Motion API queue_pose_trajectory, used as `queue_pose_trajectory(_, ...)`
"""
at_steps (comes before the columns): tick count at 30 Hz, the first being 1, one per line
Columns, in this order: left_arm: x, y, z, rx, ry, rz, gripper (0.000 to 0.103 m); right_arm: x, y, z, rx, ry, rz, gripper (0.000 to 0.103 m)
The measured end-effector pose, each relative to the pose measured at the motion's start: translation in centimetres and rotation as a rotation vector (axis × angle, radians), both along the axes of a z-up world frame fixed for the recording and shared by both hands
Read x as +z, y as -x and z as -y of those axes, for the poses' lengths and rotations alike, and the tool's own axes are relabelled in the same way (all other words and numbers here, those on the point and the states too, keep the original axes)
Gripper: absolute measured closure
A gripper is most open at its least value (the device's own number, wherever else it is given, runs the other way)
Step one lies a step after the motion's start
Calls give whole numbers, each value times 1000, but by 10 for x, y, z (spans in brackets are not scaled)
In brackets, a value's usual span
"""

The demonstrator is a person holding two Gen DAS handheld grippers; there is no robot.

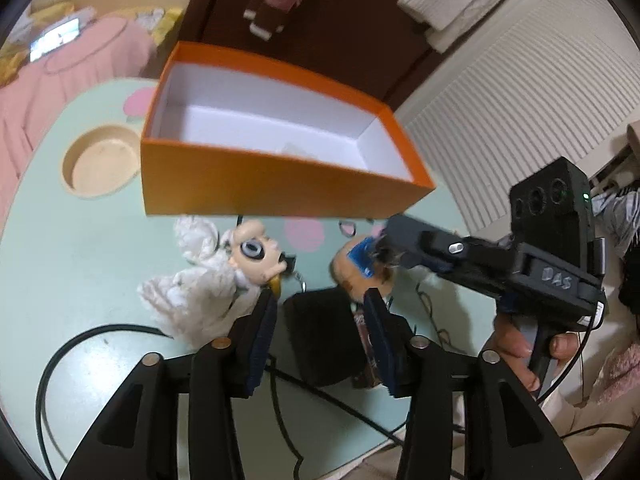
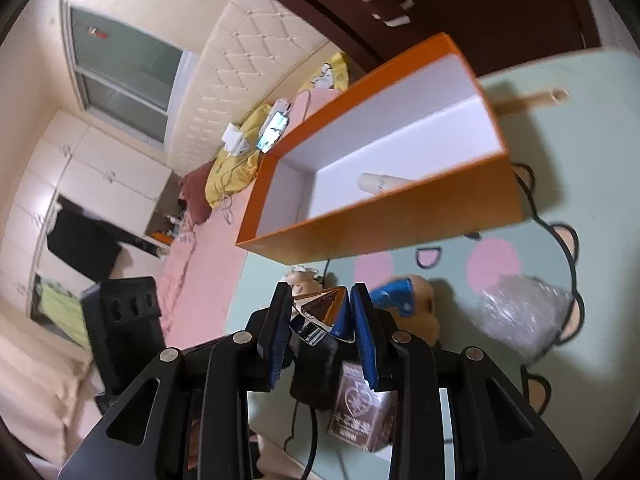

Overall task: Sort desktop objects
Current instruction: 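Carry the black charger out with the left tool and release it on table, then grasp the white tube in the box with the right tool and lift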

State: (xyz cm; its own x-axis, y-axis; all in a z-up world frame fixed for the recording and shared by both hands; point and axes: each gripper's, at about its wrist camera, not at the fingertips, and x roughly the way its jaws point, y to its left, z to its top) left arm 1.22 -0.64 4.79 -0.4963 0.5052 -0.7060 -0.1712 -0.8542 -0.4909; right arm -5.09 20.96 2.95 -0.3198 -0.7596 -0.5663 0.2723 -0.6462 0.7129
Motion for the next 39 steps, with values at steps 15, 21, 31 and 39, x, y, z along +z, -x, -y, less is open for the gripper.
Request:
queue_pose_trajectory(15,7,-32,12,148,34,-336,27,15,11,21,52,-131,-83,67)
queue_pose_trajectory(21,-7,-39,17,138,42,-389,21,74,40,26,75,-300,-163,67)
queue_pose_trajectory(31,-24,-32,34,180,-48,-324,21,16,127,115,371,-799,87,67)
queue_pose_trajectory(39,-27,-29,36,185,-80,-297,20,-18,146,132,382,-945,141,81)
